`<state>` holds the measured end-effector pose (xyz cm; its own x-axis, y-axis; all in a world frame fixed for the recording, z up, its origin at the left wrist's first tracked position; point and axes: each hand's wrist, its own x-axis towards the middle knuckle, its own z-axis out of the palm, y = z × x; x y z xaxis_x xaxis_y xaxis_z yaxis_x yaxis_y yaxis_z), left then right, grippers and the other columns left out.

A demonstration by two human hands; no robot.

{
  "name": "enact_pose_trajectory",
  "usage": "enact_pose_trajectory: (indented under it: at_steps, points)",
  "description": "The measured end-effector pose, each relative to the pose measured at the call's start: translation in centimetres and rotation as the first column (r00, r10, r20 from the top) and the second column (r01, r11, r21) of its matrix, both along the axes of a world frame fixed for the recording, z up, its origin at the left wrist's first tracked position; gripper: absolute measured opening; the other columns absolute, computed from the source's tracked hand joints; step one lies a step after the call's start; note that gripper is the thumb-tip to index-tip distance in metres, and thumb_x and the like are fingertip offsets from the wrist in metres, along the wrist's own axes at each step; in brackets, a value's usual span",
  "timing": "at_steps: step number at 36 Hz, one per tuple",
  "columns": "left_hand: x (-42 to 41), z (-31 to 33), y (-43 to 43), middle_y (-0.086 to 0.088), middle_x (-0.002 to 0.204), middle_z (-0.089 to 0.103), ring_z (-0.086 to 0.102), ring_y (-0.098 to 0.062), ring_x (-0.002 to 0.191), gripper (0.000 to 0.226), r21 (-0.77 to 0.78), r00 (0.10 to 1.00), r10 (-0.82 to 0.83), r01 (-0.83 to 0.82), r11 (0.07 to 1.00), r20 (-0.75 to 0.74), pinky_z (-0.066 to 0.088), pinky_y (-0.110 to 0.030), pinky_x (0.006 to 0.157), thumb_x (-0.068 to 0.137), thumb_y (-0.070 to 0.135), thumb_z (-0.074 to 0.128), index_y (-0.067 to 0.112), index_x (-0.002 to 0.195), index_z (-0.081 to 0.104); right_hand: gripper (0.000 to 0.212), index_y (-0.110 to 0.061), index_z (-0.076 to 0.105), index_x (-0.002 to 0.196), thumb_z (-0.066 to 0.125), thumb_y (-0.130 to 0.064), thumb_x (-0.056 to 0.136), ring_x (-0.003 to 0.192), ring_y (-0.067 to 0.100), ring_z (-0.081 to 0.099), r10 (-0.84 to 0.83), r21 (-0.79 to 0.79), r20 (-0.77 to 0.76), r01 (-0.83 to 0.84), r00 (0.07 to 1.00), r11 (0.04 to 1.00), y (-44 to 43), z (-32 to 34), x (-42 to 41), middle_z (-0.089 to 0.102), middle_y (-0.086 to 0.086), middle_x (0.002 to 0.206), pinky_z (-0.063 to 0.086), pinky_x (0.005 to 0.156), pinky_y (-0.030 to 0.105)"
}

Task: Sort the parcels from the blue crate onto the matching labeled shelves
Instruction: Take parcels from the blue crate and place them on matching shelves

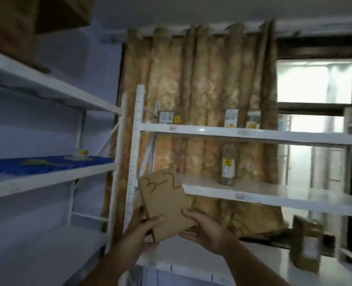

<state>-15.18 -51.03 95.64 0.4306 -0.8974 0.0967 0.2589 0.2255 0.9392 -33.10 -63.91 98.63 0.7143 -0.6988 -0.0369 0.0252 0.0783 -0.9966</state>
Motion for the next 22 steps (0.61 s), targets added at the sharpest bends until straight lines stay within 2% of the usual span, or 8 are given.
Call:
enact_pose_trajectory:
  at_steps: [2, 4, 6, 7, 10, 13, 16, 22]
  points:
    - [-2.8, 2.7, -2.5, 0.0, 0.132, 0.065, 0.067, -0.035, 0.115, 0.103, -0.037, 0.996, -0.063, 0.065, 0.997, 0.058, 0.058, -0.056, 0.089, 0.046, 0.041, 0.103, 0.045, 0.136, 0.051, 0.058, -0.016, 0.068, 0.128, 0.088, -0.03, 0.075, 0.117, 0.035, 0.068, -0.051, -0.041, 0.044, 0.053, 0.998, 0.998, -1.3, 2.3, -4.5, 0.073, 0.013, 0.124, 0.059, 0.095, 0.051]
    - [-5.7, 5.4, -4.4, -0.003, 0.129, 0.069, 0.069, -0.036, 0.113, 0.105, -0.07, 0.988, -0.096, 0.105, 0.992, 0.121, 0.058, -0.059, 0.089, 0.043, 0.04, 0.104, 0.044, 0.135, 0.055, 0.064, -0.023, 0.065, 0.131, 0.091, -0.032, 0.074, 0.119, 0.031, 0.067, -0.088, -0.116, 0.051, 0.094, 0.995, 0.989, -2.4, 4.2, -8.8, 0.074, 0.007, 0.123, 0.055, 0.101, 0.055]
    - [-8.8, 8.1, -5.8, -0.005, 0.125, 0.072, 0.07, -0.036, 0.112, 0.108, -0.099, 0.975, -0.134, 0.153, 0.983, 0.177, 0.057, -0.06, 0.091, 0.039, 0.037, 0.105, 0.044, 0.135, 0.056, 0.068, -0.031, 0.062, 0.134, 0.092, -0.033, 0.072, 0.121, 0.025, 0.065, -0.118, -0.189, 0.062, 0.127, 0.991, 0.974, -3.1, 6.1, -13.1, 0.075, 0.001, 0.121, 0.051, 0.107, 0.051]
    - [-10.2, 9.1, -6.4, -0.005, 0.125, 0.072, 0.069, -0.035, 0.113, 0.109, -0.107, 0.968, -0.151, 0.175, 0.979, 0.202, 0.056, -0.06, 0.093, 0.039, 0.037, 0.105, 0.044, 0.136, 0.055, 0.065, -0.033, 0.061, 0.134, 0.09, -0.031, 0.076, 0.12, 0.023, 0.065, -0.129, -0.218, 0.065, 0.14, 0.989, 0.966, -3.3, 6.9, -14.9, 0.076, 0.0, 0.121, 0.052, 0.105, 0.047]
    - [-14.2, 11.5, -7.0, -0.002, 0.125, 0.073, 0.069, -0.03, 0.115, 0.097, -0.124, 0.938, -0.188, 0.232, 0.965, 0.291, 0.054, -0.057, 0.099, 0.053, 0.033, 0.1, 0.043, 0.138, 0.054, 0.06, -0.034, 0.057, 0.136, 0.084, -0.023, 0.084, 0.115, 0.023, 0.069, -0.145, -0.248, 0.102, 0.166, 0.984, 0.954, -3.4, 8.7, -19.3, 0.075, 0.001, 0.122, 0.057, 0.092, 0.038]
    - [-17.1, 13.2, -7.4, 0.0, 0.122, 0.074, 0.071, -0.024, 0.112, 0.08, -0.142, 0.914, -0.197, 0.261, 0.955, 0.354, 0.056, -0.055, 0.098, 0.067, 0.024, 0.09, 0.041, 0.137, 0.055, 0.062, -0.034, 0.055, 0.138, 0.082, -0.018, 0.085, 0.114, 0.022, 0.071, -0.141, -0.297, 0.138, 0.177, 0.98, 0.938, -3.6, 10.0, -22.3, 0.075, 0.002, 0.122, 0.055, 0.1, 0.039]
    - [-18.6, 14.3, -8.0, 0.004, 0.119, 0.075, 0.07, -0.022, 0.113, 0.081, -0.138, 0.902, -0.212, 0.28, 0.95, 0.376, 0.056, -0.051, 0.097, 0.069, 0.018, 0.092, 0.043, 0.136, 0.054, 0.06, -0.034, 0.055, 0.135, 0.081, -0.013, 0.085, 0.113, 0.023, 0.072, -0.155, -0.325, 0.157, 0.199, 0.975, 0.924, -3.7, 10.9, -24.5, 0.075, 0.003, 0.121, 0.052, 0.107, 0.043]
    - [-19.8, 15.4, -8.6, 0.002, 0.12, 0.074, 0.07, -0.023, 0.113, 0.085, -0.132, 0.871, -0.215, 0.301, 0.944, 0.442, 0.054, -0.052, 0.101, 0.065, 0.023, 0.094, 0.042, 0.138, 0.053, 0.073, -0.034, 0.052, 0.139, 0.089, -0.017, 0.078, 0.113, 0.024, 0.072, -0.17, -0.326, 0.198, 0.228, 0.966, 0.918, -4.1, 11.3, -26.3, 0.075, 0.004, 0.123, 0.05, 0.11, 0.047]
